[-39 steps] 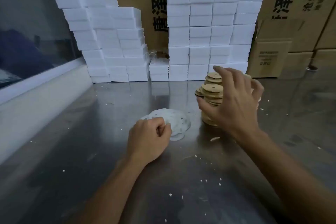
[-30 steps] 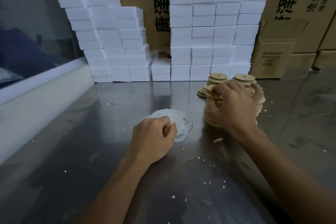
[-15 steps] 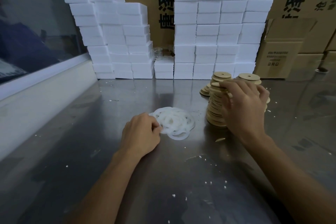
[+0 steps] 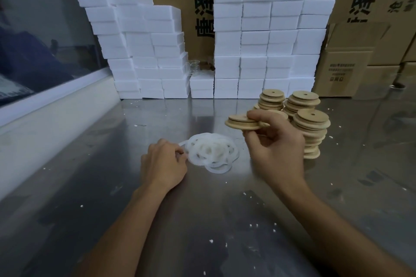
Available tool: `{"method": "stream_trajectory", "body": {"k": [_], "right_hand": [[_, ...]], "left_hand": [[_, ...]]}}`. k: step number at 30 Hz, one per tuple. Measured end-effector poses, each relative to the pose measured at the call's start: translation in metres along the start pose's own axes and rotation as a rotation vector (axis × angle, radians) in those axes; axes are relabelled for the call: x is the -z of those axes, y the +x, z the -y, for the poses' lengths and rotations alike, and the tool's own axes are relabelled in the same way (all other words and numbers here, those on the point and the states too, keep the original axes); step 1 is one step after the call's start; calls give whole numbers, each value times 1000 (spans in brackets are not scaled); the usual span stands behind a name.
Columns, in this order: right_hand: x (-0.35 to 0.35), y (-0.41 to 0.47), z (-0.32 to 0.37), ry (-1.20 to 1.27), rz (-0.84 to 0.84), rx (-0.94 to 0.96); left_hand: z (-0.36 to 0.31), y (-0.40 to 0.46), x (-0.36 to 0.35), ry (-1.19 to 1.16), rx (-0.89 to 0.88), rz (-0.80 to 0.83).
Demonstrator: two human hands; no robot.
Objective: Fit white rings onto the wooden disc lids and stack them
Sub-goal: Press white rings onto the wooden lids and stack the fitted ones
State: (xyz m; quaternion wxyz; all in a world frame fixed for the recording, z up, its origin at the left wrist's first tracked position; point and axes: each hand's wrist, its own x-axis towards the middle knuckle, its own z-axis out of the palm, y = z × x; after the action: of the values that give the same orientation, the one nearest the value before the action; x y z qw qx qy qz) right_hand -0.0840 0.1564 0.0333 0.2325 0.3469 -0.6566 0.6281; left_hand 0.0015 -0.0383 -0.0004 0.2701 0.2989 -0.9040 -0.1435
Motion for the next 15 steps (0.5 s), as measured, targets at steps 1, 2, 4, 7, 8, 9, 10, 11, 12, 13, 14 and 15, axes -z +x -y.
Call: {"method": "stream_trajectory", "body": {"k": [1,2,4,7,8,9,10,11,12,13,14,15], "right_hand": [[-2,-2,2,67,-2,-79],[-3,-3,3,137,-3,-149],[-4,-4,6,227,-10,-238],[-4,-3,8,168,-13,-220],[-4,-3,8,138,-13,-205],[-5,-4,7,123,-12,-201],[-5,-4,7,118,-8,-204],[-5,-4,6,116,-2,-212],[-5,-4,5,114,4,-223],[-5,-4,4,112,7,-234],[-5,-4,3,111,7,-245],[-5,-4,2,112,8,-259]], "left_hand": [[0,0,1,-7,-3,6],[1,0,2,-22,-1,11],[2,0,5,-64,25,12],[4,0,6,-81,6,7],[4,0,6,-64,-24,6],[4,1,5,-43,-53,7],[3,1,4,-22,-74,8],[2,1,3,-11,-87,6],[1,1,2,-19,-90,-6],[1,2,2,-45,-85,-30],[0,2,2,-84,-75,-65],[-1,2,3,-126,-73,-104]]}}
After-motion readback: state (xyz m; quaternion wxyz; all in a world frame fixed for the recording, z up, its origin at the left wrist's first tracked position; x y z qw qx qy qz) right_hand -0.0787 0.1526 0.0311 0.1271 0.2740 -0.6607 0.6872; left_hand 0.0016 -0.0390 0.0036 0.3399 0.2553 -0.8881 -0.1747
